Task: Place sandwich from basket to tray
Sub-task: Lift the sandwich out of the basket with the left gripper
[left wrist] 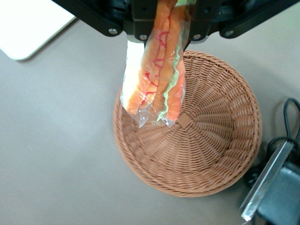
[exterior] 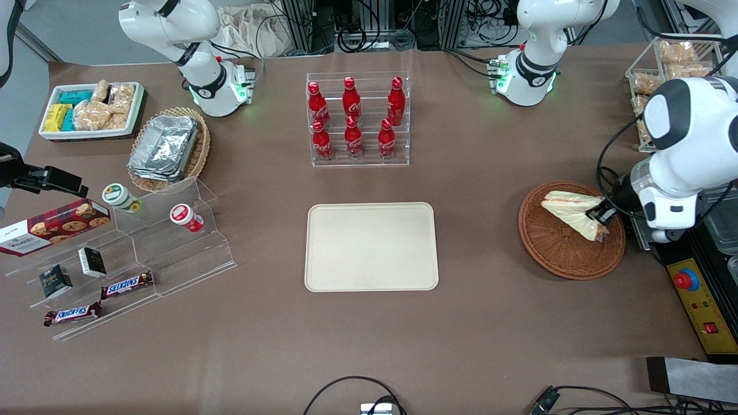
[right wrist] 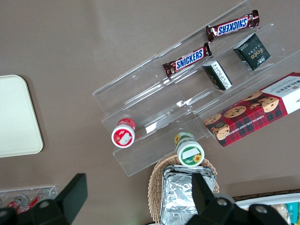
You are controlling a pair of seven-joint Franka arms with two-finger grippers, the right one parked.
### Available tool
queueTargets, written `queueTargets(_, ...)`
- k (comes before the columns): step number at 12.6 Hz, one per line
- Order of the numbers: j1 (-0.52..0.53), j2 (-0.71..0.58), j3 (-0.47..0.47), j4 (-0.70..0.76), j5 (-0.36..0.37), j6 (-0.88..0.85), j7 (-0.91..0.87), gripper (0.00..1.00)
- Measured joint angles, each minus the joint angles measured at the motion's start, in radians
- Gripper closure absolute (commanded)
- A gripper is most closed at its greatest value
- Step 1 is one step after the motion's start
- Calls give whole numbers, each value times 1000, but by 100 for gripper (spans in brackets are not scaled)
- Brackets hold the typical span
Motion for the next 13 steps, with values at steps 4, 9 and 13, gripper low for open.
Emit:
queueTargets(4,-4,-3,-141,5,60,0,68,100)
queueTargets(9,-7,-5,-291,24,66,2,124,100)
queueTargets(13,-11,4,-393,24,66,32,143,98)
